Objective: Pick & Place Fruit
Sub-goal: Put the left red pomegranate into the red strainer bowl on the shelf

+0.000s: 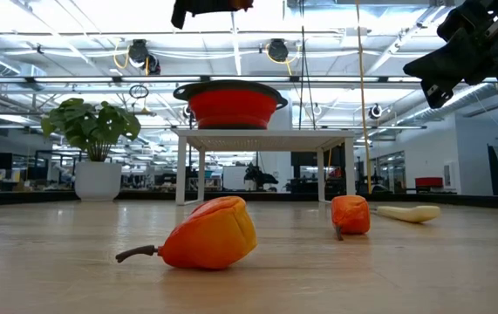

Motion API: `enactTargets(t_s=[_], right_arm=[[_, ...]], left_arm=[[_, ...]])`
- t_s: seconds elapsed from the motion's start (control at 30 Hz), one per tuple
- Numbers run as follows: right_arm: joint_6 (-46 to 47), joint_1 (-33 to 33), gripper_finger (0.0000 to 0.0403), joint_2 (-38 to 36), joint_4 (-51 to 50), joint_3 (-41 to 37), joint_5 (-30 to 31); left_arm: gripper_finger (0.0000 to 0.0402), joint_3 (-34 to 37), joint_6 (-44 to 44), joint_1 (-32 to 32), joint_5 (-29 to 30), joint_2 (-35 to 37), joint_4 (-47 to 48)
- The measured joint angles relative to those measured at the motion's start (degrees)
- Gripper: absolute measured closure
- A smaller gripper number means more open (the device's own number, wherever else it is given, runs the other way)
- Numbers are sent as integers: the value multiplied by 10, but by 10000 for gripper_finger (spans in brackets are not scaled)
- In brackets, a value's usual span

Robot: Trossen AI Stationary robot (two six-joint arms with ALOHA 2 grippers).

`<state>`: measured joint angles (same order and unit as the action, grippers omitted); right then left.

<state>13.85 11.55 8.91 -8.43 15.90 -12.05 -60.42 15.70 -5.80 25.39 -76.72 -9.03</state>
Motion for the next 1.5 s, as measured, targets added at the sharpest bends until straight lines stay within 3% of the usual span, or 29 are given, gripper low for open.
enactTargets(t_s=[0.1,0.43,0.7,0.83,1.03,1.5], right_arm=[[0,0,403,0,0,0,0],[0,0,403,0,0,0,0],[4,0,403,0,0,0,0],[4,0,403,0,0,0,0],[5,0,403,0,0,0,0],[5,0,403,0,-2,0,0]], left_arm=[[204,-18,-7,31,-2,-5,-2],[204,-58,-98,146,-89,-6,-2],[204,-59,-70,238,-199,-15,11],[204,-60,-67,266,-225,-28,27],[204,-81,-77,291,-225,-43,122],[204,-303,-182,302,-148,-172,420]])
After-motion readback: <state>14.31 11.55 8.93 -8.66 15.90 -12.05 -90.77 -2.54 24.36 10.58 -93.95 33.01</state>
